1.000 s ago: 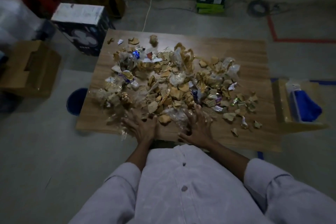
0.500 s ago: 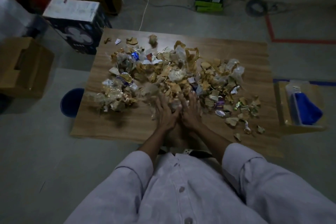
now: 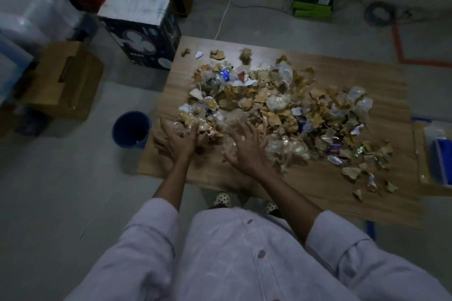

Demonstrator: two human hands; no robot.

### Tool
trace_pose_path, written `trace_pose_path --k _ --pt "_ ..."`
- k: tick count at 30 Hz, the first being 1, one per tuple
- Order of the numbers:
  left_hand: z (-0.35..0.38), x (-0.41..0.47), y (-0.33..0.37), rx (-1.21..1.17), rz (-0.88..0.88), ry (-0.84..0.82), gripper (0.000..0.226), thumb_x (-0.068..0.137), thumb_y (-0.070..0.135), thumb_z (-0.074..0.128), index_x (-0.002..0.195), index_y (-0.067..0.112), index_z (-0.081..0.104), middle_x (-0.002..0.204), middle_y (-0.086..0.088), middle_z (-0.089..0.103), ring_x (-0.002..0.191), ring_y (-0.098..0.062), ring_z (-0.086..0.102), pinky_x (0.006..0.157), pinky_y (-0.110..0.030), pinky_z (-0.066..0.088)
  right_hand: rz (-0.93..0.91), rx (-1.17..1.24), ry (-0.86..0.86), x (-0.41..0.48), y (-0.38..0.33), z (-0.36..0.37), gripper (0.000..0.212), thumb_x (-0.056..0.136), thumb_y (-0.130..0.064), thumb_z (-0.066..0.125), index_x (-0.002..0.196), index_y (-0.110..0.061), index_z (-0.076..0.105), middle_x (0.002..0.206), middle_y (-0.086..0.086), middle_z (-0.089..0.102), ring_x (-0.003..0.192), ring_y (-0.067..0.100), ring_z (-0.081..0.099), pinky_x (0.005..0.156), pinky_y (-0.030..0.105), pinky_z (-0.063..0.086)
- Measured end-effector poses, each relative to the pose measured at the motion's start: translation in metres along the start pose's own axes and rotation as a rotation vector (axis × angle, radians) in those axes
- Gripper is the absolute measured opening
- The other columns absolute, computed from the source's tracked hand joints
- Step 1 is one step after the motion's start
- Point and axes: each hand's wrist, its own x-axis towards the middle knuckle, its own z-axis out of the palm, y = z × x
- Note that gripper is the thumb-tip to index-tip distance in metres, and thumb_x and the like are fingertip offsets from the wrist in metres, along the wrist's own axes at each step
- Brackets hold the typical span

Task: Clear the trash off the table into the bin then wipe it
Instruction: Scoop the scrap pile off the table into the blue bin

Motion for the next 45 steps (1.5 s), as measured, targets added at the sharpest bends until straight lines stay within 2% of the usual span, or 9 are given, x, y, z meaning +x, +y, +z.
trace_pose_path --k 8,12,18,28,31,34,37,41,45 --pt "0.049 0.030 0.016 0.202 0.113 -0.314 0.125 0.036 0.083 0.080 0.143 0.060 0.021 0.152 -0.014 0.029 0.130 -0.040 0.041 0.105 -0.056 0.043 0.216 0.156 0.088 -0.017 -0.011 0.016 0.061 0.087 -0.047 0.071 0.143 -0.037 0.050 0.164 0.003 0.021 0.152 0.026 0.010 0.113 0.064 0.021" --pt "0.062 0.018 0.022 0.333 0.204 -0.255 0.077 0.059 0.055 0.084 0.127 0.046 0.050 0.143 -0.012 0.033 0.122 -0.038 0.042 0.093 -0.047 0.047 0.347 0.153 0.122 -0.018 0.006 0.007 0.055 0.088 -0.047 0.070 0.139 -0.035 0.053 0.164 0.005 0.024 0.151 0.031 0.014 0.113 0.066 0.022" --pt "0.069 0.020 0.024 0.018 0.126 -0.330 0.053 0.075 0.020 0.086 0.125 0.014 0.069 0.153 -0.017 0.033 0.138 -0.036 0.040 0.112 -0.039 0.041 0.427 0.236 0.261 -0.004 0.021 -0.008 0.045 0.091 -0.042 0.069 0.135 -0.036 0.058 0.160 0.005 0.030 0.148 0.031 0.020 0.113 0.058 0.026" --pt "0.092 -0.052 0.101 -0.216 0.389 -0.501 0.031 0.080 0.022 0.081 0.109 0.019 0.069 0.127 -0.012 0.055 0.113 -0.022 0.056 0.087 -0.018 0.041 0.388 0.544 0.454 0.021 0.038 -0.040 0.044 0.107 -0.051 0.035 0.143 -0.036 0.057 0.161 0.000 0.038 0.149 0.021 0.028 0.113 0.038 0.026" --pt "0.111 -0.073 0.121 -0.045 0.491 -0.677 0.045 0.095 0.041 0.066 0.135 0.022 0.058 0.145 -0.012 0.041 0.129 -0.020 0.042 0.100 -0.026 0.041 0.438 0.586 0.546 0.020 0.055 -0.048 0.053 0.107 -0.054 0.029 0.147 -0.030 0.053 0.161 -0.001 0.041 0.150 0.015 0.031 0.118 0.037 0.027" --pt "0.126 -0.082 0.120 0.243 0.597 -0.829 0.063 0.099 0.062 0.046 0.154 0.034 0.034 0.167 -0.009 0.009 0.154 -0.035 0.000 0.122 -0.059 0.010 0.499 0.581 0.577 0.015 0.077 -0.046 0.053 0.107 -0.053 0.033 0.150 -0.028 0.050 0.161 -0.001 0.042 0.150 0.015 0.032 0.121 0.042 0.030" --pt "0.126 -0.082 0.120 0.260 0.613 -0.822 0.071 0.096 0.069 0.041 0.158 0.039 0.023 0.170 -0.002 -0.004 0.154 -0.033 -0.016 0.121 -0.061 -0.005 0.501 0.580 0.655 0.001 0.094 -0.050 0.048 0.108 -0.049 0.040 0.149 -0.027 0.052 0.158 0.000 0.046 0.147 0.016 0.037 0.119 0.041 0.033" --pt "0.110 -0.104 0.122 0.197 0.971 -0.625 0.065 0.094 0.054 0.052 0.153 0.029 0.038 0.165 -0.006 0.021 0.154 -0.029 0.008 0.122 -0.048 0.008 0.571 0.480 0.768 -0.029 0.124 -0.061 0.048 0.104 -0.051 0.049 0.143 -0.023 0.059 0.152 0.003 0.053 0.142 0.019 0.043 0.115 0.042 0.039" --pt "0.126 -0.147 0.108 0.282 1.419 -0.764 0.066 0.091 0.046 0.055 0.150 0.019 0.044 0.160 -0.011 0.034 0.152 -0.034 0.020 0.122 -0.053 0.018 0.880 0.291 0.938 -0.078 0.168 -0.064 0.063 0.091 -0.060 0.061 0.145 -0.028 0.056 0.155 0.011 0.046 0.145 0.031 0.037 0.118 0.049 0.032"
